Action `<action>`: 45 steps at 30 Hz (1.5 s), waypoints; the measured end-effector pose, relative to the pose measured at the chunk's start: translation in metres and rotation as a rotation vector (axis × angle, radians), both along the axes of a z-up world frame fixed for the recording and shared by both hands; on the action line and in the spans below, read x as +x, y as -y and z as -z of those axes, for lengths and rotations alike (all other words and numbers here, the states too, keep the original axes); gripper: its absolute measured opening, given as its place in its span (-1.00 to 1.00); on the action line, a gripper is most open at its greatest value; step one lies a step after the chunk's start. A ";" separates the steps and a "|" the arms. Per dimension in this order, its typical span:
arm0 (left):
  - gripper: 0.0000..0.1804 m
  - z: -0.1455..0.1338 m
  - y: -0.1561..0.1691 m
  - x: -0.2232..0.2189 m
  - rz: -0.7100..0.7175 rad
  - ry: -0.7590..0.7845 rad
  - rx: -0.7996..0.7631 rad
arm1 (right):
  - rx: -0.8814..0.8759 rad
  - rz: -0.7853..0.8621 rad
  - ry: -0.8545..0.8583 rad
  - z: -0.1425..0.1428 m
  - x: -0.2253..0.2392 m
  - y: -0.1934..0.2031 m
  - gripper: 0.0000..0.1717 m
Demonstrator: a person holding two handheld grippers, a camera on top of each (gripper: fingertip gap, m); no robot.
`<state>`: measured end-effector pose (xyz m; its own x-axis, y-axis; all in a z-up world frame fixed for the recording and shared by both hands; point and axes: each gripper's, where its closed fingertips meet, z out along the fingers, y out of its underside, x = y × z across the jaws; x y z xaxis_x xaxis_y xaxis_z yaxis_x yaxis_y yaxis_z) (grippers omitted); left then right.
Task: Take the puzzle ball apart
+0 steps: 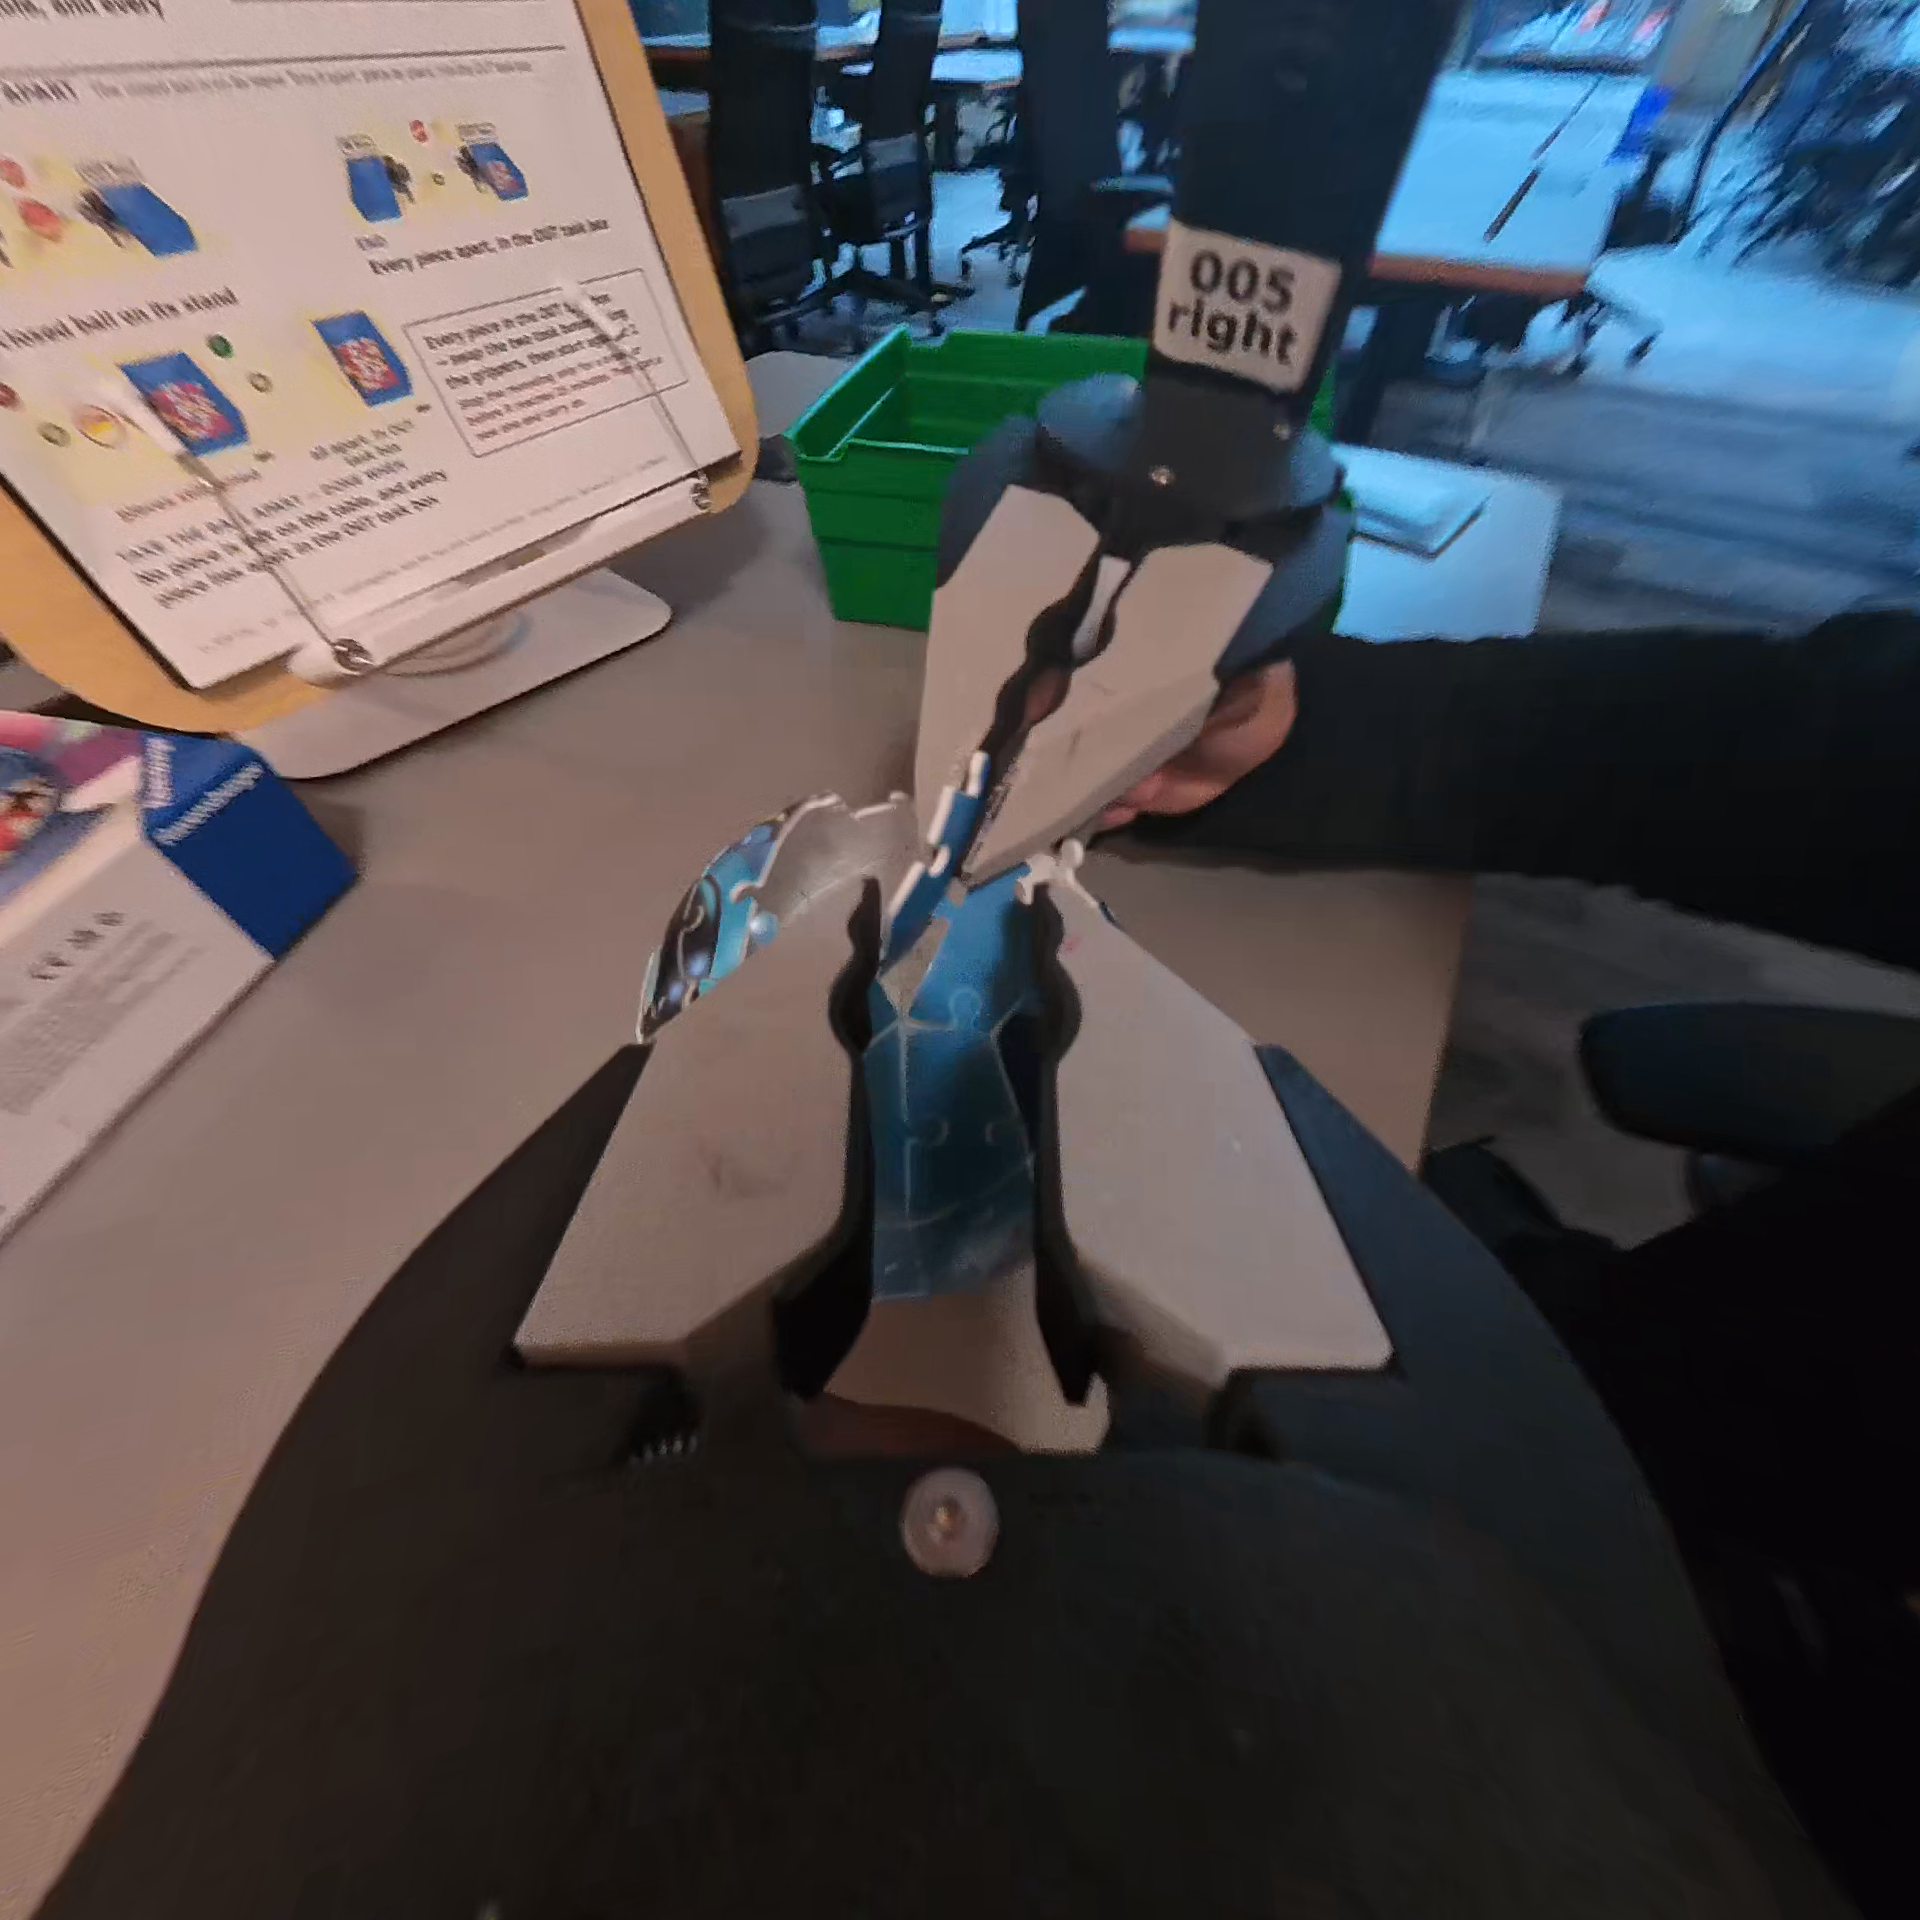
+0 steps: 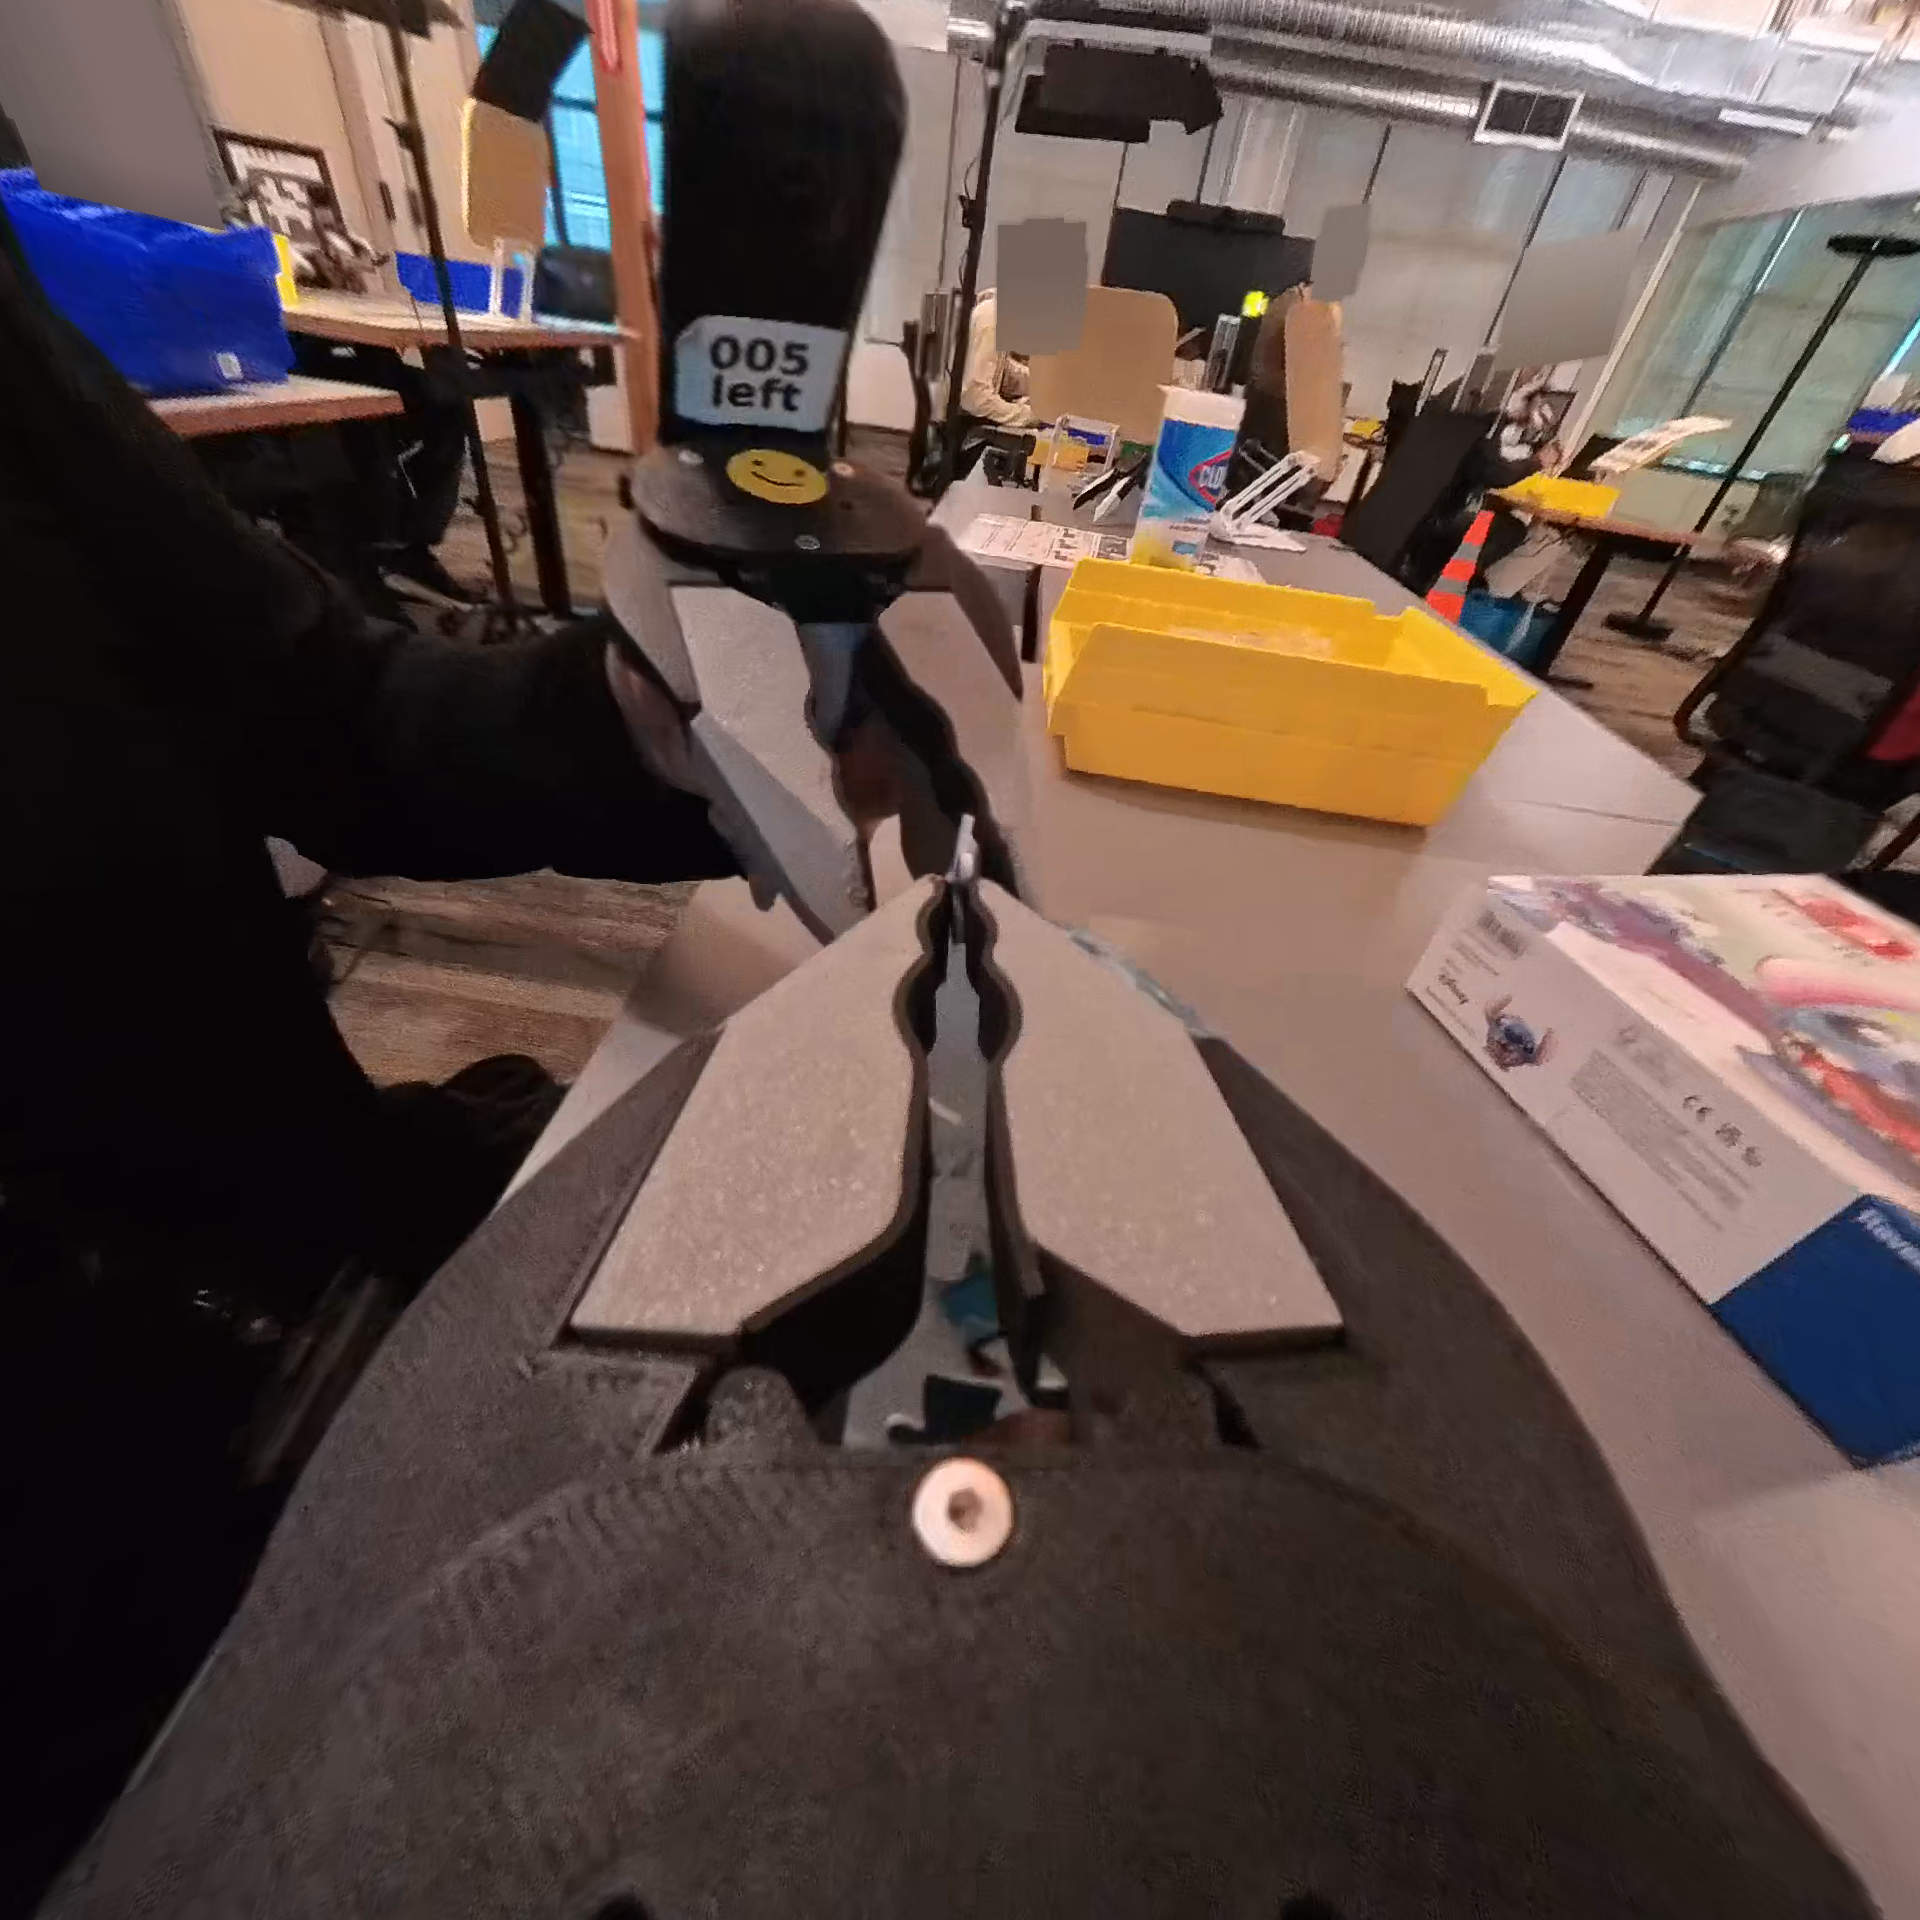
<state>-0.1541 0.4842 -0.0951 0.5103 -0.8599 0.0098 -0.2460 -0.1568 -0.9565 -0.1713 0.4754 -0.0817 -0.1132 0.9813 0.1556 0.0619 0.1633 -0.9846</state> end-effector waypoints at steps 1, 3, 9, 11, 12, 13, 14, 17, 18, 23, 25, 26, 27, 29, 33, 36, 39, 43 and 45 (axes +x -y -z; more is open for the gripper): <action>-0.74 -0.001 0.002 0.001 0.023 0.040 -0.034 | 0.050 0.002 -0.005 0.000 0.001 0.003 -1.00; -0.71 -0.004 0.007 0.004 0.088 0.116 -0.106 | 0.136 0.031 0.000 0.000 0.002 0.004 -1.00; -0.72 -0.001 0.002 -0.009 0.063 0.067 -0.083 | 0.018 0.078 -0.005 0.002 -0.003 -0.003 -1.00; -0.71 -0.001 0.005 -0.014 0.054 0.034 -0.050 | -0.092 0.033 -0.012 0.002 -0.001 -0.004 -1.00; -0.67 -0.002 0.009 -0.013 0.071 0.025 -0.050 | -0.113 0.013 -0.020 0.001 0.000 -0.003 -1.00; -0.66 -0.003 0.011 -0.012 0.077 0.014 -0.053 | -0.120 -0.011 -0.034 -0.001 0.001 0.000 -1.00; -0.71 -0.003 0.013 -0.010 0.087 0.001 -0.052 | -0.114 -0.044 -0.050 -0.003 0.002 0.006 -1.00; -0.72 -0.003 0.020 -0.004 0.159 -0.001 -0.109 | -0.080 -0.076 -0.077 -0.007 0.004 0.011 -1.00; -0.76 -0.002 0.020 -0.003 0.172 -0.002 -0.126 | -0.070 -0.066 -0.075 -0.007 0.004 0.010 -1.00; -0.66 0.002 0.010 -0.003 0.150 0.040 -0.189 | -0.019 0.042 -0.050 -0.003 -0.001 -0.002 -1.00; -0.62 0.003 0.007 -0.005 0.125 0.055 -0.191 | 0.017 0.107 -0.046 -0.001 -0.003 -0.008 -1.00; -0.62 0.003 0.003 -0.006 0.098 0.063 -0.180 | 0.030 0.125 -0.051 -0.001 -0.004 -0.009 -1.00; -0.70 0.003 0.000 -0.007 0.078 0.070 -0.171 | 0.026 0.109 -0.059 -0.001 -0.005 -0.006 -1.00; -0.83 0.001 -0.004 -0.009 0.030 0.107 -0.148 | -0.054 0.065 -0.056 0.001 -0.004 -0.005 -1.00; -0.97 0.006 -0.014 -0.020 -0.130 0.056 -0.014 | -0.321 0.034 -0.048 0.004 -0.006 -0.019 -1.00; -0.98 0.009 -0.012 -0.024 -0.150 0.025 0.015 | -0.411 0.005 -0.017 0.007 -0.008 -0.017 -1.00; -0.96 0.008 -0.007 -0.021 -0.102 0.042 -0.001 | -0.581 -0.116 0.027 0.006 -0.003 -0.011 -1.00; -0.98 0.009 -0.007 -0.011 0.018 0.053 -0.085 | -0.559 -0.125 0.106 0.013 0.001 -0.011 -1.00; -0.99 0.006 -0.008 -0.007 0.055 0.097 -0.132 | -0.535 -0.091 0.123 0.015 0.002 -0.015 -1.00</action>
